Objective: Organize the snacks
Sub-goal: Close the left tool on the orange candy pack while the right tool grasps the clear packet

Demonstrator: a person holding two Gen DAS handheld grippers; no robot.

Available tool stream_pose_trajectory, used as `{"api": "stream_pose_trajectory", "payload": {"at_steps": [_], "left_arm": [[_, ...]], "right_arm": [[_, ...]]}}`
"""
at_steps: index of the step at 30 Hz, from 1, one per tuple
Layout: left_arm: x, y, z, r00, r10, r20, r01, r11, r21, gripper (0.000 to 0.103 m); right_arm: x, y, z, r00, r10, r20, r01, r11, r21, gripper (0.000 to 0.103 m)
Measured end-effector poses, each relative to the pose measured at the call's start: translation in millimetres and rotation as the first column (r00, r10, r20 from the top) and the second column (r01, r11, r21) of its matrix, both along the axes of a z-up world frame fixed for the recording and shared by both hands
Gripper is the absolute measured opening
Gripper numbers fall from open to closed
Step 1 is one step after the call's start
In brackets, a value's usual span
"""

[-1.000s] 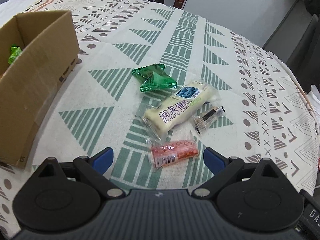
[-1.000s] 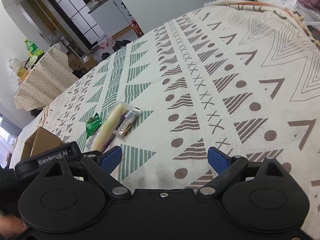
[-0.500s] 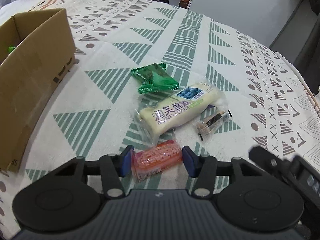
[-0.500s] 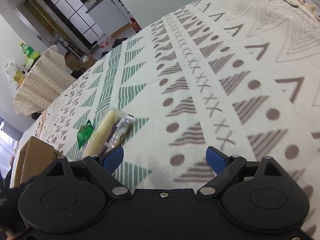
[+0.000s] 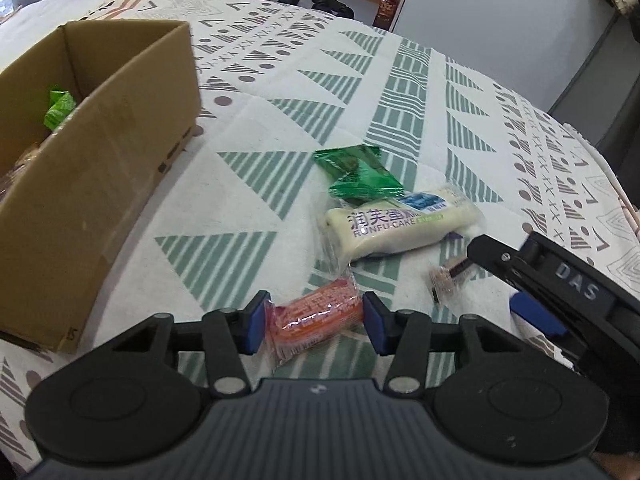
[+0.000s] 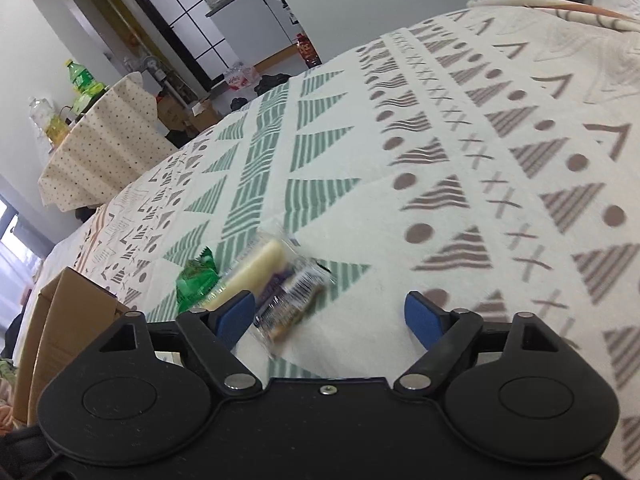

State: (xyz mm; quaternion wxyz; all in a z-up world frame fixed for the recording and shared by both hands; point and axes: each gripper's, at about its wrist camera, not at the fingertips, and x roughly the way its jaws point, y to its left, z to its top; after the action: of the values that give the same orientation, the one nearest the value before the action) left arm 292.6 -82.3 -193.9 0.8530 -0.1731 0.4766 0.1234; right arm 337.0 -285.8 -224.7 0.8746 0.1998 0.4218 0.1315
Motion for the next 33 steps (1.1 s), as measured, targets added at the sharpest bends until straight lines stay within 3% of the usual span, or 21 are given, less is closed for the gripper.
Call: {"api": "stream_pose_trajectory", "payload": {"at_steps": [4,11,16,23,25,33], "left_arm": [[-3.0,11.6,0.6,1.000,0.020,0.001,-0.020,1.000,0.007,0.049],[-5.4,30.6,4.5,0.998,0.069,0.011,-0.069,0.998,0.004,0.049],[-6.6,35.1,8.9,0.996,0.087,0.023,-0.087,0.996,-0.010,0.049],[-11.5,36.1,18.8,0.995,0.081,0.051,-0.079,0.996,-0.032,0.049],[-13.4,37.1,24.2,0.995,0.081,0.066,-0.079,0.996,-0.036,0.049],[-22.1,44.3,41.0,0.991,0.077,0.109,-0.071,0.996,-0.059,0.049]], "right_arm": [[5.4,13.9,-1.0,1.000,0.016,0.009,-0.015,1.000,-0.014,0.072],[10.6,39.1,-2.2,0.999,0.047,0.012,-0.046,0.996,-0.074,0.070],[4.7,50.9,-1.3,0.997,0.070,0.021,-0.064,0.976,-0.210,0.045],[-13.2,39.1,5.4,0.998,0.061,-0.011,-0.062,0.974,-0.217,0.027],[-19.3,36.0,7.9,0.998,0.057,-0.021,-0.060,0.974,-0.220,0.017],[-36.4,26.4,25.8,0.999,0.031,-0.017,-0.034,0.983,-0.183,0.017]]}}
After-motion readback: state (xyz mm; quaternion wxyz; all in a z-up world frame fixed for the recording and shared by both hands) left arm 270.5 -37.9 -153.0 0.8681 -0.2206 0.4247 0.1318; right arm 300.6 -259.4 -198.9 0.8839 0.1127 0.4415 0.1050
